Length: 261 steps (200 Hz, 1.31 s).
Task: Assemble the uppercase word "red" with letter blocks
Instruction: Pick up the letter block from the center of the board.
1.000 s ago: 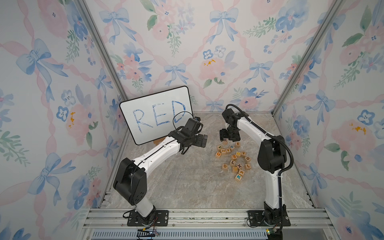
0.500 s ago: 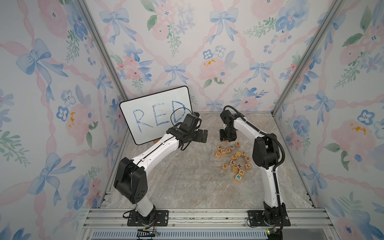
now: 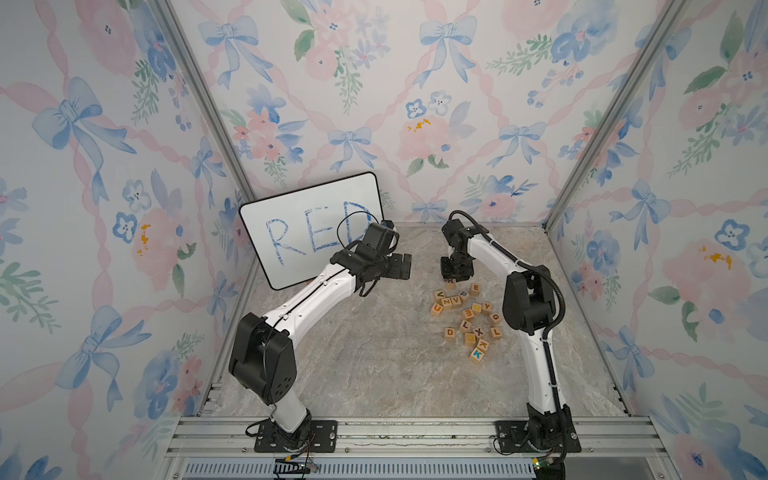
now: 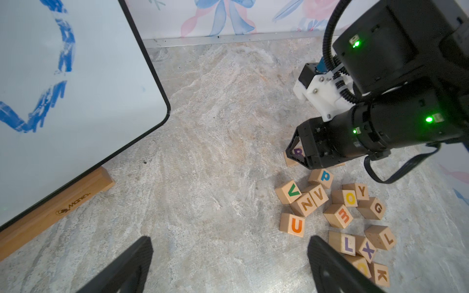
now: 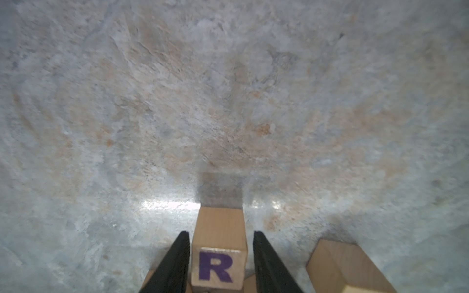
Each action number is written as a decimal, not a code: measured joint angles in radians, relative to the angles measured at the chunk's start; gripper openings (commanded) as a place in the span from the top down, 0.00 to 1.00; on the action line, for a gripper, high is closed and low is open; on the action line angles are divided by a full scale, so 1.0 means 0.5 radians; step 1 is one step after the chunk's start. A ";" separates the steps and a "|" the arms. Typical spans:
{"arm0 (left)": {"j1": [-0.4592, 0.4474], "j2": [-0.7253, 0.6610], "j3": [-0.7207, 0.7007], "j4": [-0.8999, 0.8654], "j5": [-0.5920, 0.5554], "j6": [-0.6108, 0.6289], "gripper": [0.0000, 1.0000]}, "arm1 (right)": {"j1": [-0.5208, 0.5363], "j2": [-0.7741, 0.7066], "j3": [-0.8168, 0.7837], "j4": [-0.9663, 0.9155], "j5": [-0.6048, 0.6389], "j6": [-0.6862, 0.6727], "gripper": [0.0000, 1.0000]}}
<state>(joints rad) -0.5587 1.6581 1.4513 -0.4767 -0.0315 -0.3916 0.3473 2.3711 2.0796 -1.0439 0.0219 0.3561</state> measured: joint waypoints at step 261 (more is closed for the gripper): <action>0.143 -0.208 -0.398 0.007 0.170 -0.221 0.02 | 0.176 -0.072 0.049 -0.193 0.110 0.121 0.83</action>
<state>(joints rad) -0.4873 1.5543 1.2522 -0.4732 0.0536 -0.5022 0.4355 2.3352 2.1040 -1.1404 0.0769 0.4168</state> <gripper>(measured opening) 0.980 0.298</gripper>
